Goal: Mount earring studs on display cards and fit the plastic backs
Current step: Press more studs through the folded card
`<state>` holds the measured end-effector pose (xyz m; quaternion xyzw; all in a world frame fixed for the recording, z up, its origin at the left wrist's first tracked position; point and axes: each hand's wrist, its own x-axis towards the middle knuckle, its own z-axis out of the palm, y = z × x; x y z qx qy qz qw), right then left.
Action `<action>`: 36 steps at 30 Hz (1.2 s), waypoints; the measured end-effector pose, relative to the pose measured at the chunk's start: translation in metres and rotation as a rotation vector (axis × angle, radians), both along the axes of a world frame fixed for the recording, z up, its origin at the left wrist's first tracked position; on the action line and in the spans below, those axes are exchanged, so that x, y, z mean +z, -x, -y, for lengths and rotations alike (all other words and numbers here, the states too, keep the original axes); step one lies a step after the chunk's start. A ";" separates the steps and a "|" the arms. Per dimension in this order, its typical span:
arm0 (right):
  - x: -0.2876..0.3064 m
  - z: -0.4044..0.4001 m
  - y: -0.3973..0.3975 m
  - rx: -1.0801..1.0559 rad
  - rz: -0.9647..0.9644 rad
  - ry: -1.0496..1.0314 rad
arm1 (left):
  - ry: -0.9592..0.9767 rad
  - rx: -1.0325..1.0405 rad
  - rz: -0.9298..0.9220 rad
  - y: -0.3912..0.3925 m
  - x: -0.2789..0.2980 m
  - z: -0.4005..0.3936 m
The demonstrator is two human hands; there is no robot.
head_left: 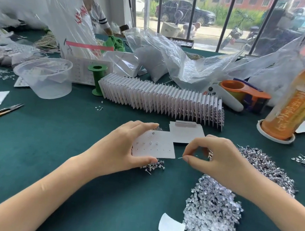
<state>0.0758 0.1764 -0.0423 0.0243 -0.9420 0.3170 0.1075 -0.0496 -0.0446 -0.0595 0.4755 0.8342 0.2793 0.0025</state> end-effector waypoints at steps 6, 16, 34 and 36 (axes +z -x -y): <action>0.010 0.014 -0.001 -0.013 -0.274 -0.283 | -0.024 -0.053 0.031 -0.010 -0.001 -0.003; 0.007 0.023 -0.002 0.037 -0.321 -0.457 | -0.048 -0.070 0.005 -0.016 0.002 -0.003; 0.006 0.025 -0.001 0.098 -0.403 -0.679 | -0.013 -0.089 -0.097 -0.024 0.004 -0.006; 0.006 0.025 -0.001 0.103 -0.412 -0.697 | -0.020 -0.087 -0.094 -0.024 0.005 -0.006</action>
